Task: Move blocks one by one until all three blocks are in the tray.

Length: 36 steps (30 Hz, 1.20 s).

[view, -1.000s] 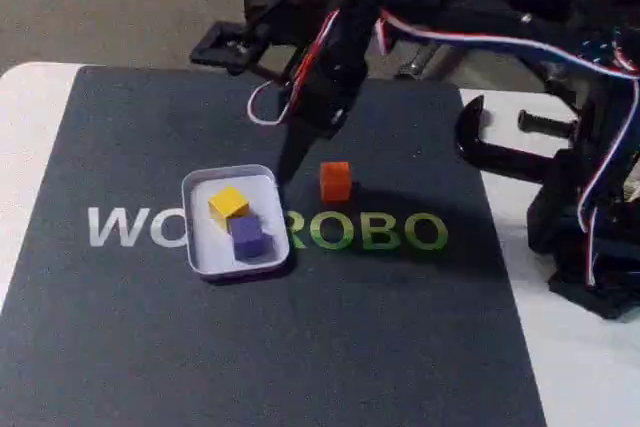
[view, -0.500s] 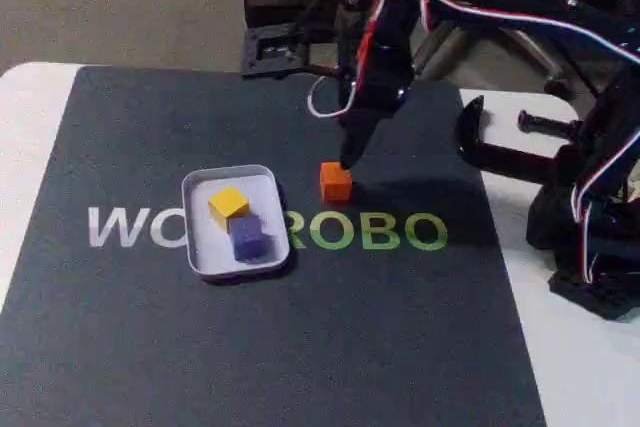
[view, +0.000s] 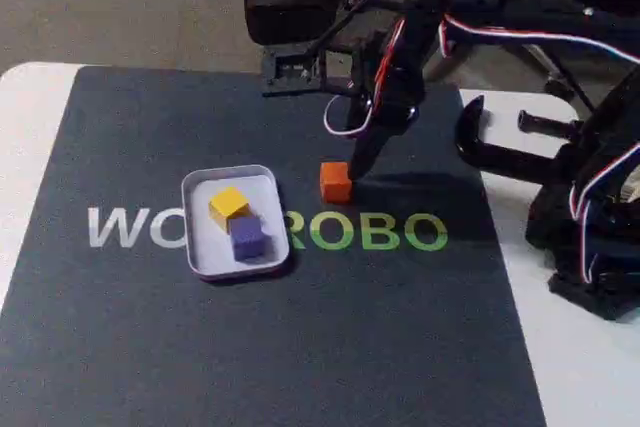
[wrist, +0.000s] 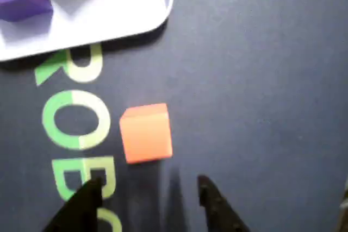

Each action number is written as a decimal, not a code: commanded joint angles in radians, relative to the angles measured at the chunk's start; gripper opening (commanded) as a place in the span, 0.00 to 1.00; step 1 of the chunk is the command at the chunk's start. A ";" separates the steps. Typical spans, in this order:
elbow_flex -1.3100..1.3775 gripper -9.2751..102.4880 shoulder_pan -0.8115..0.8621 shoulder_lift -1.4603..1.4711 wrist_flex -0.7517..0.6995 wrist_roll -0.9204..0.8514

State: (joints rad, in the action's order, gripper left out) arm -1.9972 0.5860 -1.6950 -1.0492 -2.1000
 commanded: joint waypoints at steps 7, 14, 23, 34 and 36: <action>0.002 0.26 -0.008 0.078 0.083 0.006; 0.000 0.26 -0.011 0.146 0.146 0.006; -0.017 0.20 -0.011 0.215 0.239 0.000; -0.051 0.01 -0.041 0.175 0.276 0.074; -0.043 0.01 -0.061 0.158 0.276 0.126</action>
State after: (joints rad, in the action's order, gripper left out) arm -2.0509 0.5476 -1.4803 -0.7808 -2.0218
